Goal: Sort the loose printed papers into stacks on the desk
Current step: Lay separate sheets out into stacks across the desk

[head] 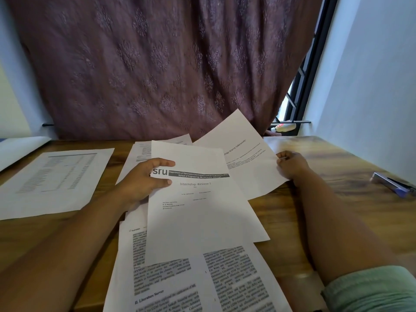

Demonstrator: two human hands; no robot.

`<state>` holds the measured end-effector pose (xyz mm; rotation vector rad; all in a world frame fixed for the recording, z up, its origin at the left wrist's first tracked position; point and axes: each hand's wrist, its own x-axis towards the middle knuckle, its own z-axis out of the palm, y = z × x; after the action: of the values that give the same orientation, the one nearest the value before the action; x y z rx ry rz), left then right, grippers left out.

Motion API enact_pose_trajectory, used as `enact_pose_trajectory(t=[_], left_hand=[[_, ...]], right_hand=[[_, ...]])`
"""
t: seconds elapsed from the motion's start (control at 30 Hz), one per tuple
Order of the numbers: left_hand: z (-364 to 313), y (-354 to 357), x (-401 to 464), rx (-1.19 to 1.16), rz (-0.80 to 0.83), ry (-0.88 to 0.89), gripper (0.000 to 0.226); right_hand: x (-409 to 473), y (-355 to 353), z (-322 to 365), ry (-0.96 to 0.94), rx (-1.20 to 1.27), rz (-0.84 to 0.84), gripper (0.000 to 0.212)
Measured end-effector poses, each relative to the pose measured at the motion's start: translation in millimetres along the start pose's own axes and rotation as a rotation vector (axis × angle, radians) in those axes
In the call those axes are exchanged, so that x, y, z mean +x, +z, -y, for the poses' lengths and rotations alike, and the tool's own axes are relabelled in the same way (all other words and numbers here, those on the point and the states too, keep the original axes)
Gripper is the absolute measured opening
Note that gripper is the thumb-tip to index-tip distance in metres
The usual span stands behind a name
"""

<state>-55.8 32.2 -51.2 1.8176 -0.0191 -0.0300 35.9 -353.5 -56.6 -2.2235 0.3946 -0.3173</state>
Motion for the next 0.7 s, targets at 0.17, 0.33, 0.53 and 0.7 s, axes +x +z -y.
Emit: enact_pose_trajectory(t=[0.17,0.33,0.53,0.7], left_hand=[[-2,1,-2,-0.009,-0.006,-0.003,0.039],[-10,0,-10,-0.018,-0.027,0.004,0.036],[-20,-15,-16,-0.192,-0.065,-0.045,0.037],[-25,-27,-17,-0.442,-0.076,-0.094,0.039]], right_hand=[[-4,-2,0,-0.068,-0.209,-0.056,0.017],[-34,8,34,-0.368,-0.276,-0.171,0.044],[-98,57,79,-0.337,0.158,0.468,0.059],[-106,55,101,-0.313,0.178,0.542,0.046]])
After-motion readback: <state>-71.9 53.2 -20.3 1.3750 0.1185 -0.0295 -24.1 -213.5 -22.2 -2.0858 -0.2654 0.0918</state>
